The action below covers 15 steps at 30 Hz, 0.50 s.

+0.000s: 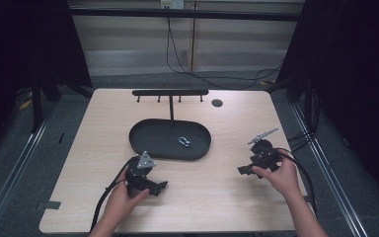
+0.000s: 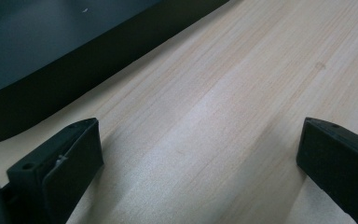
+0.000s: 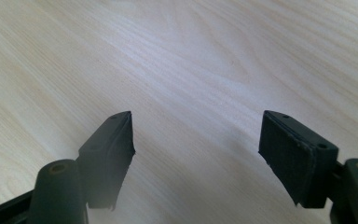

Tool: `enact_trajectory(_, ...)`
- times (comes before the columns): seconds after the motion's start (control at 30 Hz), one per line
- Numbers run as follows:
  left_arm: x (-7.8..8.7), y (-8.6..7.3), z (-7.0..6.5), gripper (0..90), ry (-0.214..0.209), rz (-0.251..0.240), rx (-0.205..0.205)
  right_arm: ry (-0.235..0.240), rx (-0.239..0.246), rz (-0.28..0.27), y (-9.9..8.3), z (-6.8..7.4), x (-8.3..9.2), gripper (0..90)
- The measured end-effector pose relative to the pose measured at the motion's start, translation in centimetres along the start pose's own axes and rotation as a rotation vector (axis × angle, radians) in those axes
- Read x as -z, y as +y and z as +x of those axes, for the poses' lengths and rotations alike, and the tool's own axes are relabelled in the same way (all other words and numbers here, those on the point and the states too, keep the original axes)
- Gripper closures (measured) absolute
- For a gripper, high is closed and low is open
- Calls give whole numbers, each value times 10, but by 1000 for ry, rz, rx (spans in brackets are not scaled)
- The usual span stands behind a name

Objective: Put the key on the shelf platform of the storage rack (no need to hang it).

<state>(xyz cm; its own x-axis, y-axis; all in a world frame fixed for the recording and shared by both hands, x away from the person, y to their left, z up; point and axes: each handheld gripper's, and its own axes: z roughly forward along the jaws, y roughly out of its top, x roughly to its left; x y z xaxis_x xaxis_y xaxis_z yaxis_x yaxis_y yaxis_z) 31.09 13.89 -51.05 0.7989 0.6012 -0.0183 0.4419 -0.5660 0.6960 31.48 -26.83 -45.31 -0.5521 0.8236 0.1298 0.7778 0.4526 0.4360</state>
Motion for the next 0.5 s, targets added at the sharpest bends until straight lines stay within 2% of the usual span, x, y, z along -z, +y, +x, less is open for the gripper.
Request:
enact_trajectory(0.13,0,0,0,0,0,-1,0,-14,12,5,-7,0,-2,260)
enact_trajectory(0.27,0,0,0,0,0,-2,-1,-16,-5,-5,-11,-2,-3,260)
enact_trajectory(0.5,0,0,0,0,-1,-1,0,-24,-6,-15,-12,-4,-3,261)
